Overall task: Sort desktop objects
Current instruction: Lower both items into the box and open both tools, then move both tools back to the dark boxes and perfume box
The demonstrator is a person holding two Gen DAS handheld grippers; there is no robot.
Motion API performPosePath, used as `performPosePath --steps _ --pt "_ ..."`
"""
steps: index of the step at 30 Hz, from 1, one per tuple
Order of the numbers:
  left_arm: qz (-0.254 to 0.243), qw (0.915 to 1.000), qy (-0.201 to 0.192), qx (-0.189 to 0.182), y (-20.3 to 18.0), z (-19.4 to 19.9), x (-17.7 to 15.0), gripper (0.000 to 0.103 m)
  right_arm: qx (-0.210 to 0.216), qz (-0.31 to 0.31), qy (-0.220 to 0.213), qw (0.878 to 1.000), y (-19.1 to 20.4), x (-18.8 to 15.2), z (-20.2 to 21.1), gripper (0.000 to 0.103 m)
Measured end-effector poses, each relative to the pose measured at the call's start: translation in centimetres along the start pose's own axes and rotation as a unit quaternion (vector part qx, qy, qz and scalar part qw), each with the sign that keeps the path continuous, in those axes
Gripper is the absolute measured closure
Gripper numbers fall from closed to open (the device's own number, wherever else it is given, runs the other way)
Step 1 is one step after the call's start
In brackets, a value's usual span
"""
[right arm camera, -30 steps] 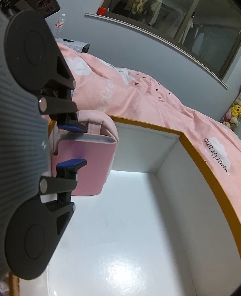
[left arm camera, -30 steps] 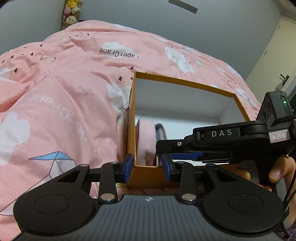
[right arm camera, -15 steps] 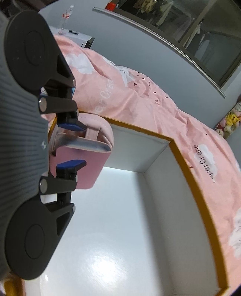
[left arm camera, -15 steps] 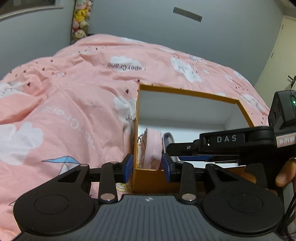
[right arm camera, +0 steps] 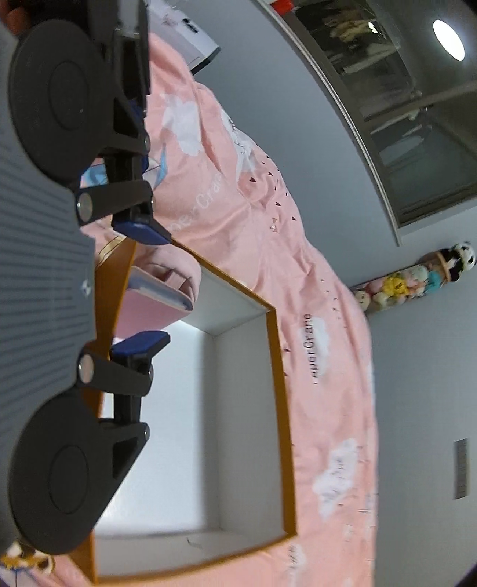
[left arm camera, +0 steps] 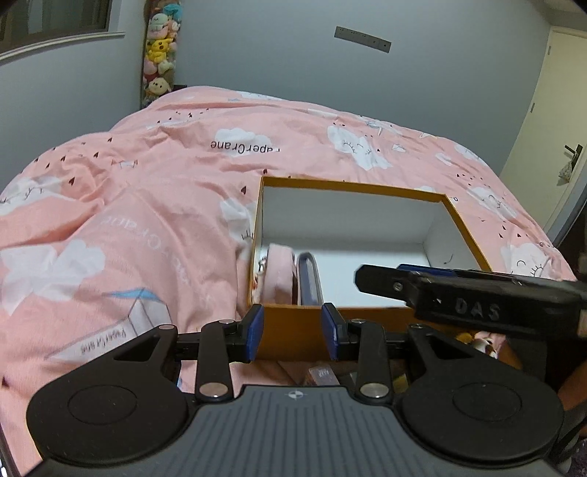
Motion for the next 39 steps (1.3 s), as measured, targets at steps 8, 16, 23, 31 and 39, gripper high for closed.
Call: performPosePath --steps 8,16,23,31,39 --pt "-0.022 0.9996 0.018 0.001 -1.3 0.7 -2.2 0.064 -0.044 0.073 0.011 0.996 -0.4 -3.3 2.4 0.048" --pt "-0.009 0.9971 0.067 -0.034 -2.0 0.8 -4.6 0.064 -0.074 0.063 0.063 0.993 -2.1 -6.0 2.9 0.049" --pt "0.011 0.9889 0.130 -0.071 -2.3 -1.2 -6.7 0.064 -0.058 0.076 0.105 0.990 -1.7 -8.2 2.5 0.057" --pt "0.025 0.9768 0.189 -0.096 -3.2 -4.3 -8.0 0.065 -0.090 0.099 0.139 0.981 -2.2 -9.1 1.2 0.066" --pt "0.033 0.9722 0.210 -0.098 -3.6 -6.2 -7.7 0.065 -0.088 0.071 0.144 0.983 -3.3 -7.7 0.6 0.066"
Point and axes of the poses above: each gripper's, at about its wrist camera, not at the fingertips, and z roughly against the way its jaws point, y to its left, x to its top, the point moved 7 cm from there along -z, roughly the way its jaws point, and after that the axes turned 10 degrees about -z, right-handed, at the moved point
